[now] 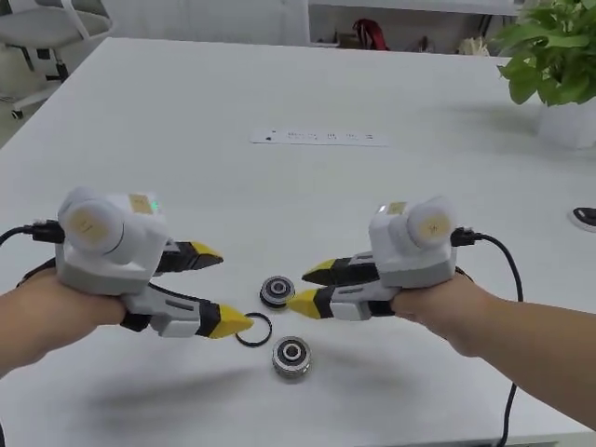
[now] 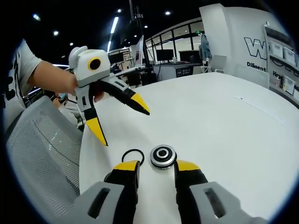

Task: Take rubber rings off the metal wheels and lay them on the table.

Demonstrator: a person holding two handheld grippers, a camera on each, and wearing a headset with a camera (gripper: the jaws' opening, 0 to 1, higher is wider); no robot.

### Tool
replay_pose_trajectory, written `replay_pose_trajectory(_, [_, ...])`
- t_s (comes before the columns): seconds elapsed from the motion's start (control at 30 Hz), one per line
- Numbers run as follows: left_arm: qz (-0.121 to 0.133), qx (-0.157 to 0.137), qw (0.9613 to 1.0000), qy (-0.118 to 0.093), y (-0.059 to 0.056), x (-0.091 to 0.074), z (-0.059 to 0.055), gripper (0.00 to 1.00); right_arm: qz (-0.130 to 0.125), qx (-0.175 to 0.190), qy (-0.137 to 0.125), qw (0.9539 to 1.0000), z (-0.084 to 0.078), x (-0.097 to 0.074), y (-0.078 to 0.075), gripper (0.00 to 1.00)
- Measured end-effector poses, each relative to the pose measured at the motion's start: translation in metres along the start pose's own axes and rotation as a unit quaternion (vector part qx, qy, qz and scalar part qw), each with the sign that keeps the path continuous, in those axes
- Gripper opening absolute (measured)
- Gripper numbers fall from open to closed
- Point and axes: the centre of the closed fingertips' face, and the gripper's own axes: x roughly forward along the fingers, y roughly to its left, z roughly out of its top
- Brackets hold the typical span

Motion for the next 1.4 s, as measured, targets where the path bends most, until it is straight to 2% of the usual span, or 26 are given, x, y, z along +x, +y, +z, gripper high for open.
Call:
replay_pose_trajectory(0.4, [-0.003,-0.007,1.0000,0.001,0.007,0.010,0.001,0.57,-0.004,-0.015,0.020,0.9997,-0.010,0.007,-0.006,0.28])
replay_pose_trajectory(0.7, [-0.013,-0.014,0.9998,0.004,0.004,0.019,0.000,0.52,-0.006,-0.013,0.017,0.9998,-0.008,0.010,-0.008,0.29])
replay_pose_trajectory(1.4, [-0.024,-0.019,0.9995,0.011,0.006,0.040,0.002,0.39,-0.003,-0.005,0.021,0.9998,-0.012,0.013,-0.010,0.34])
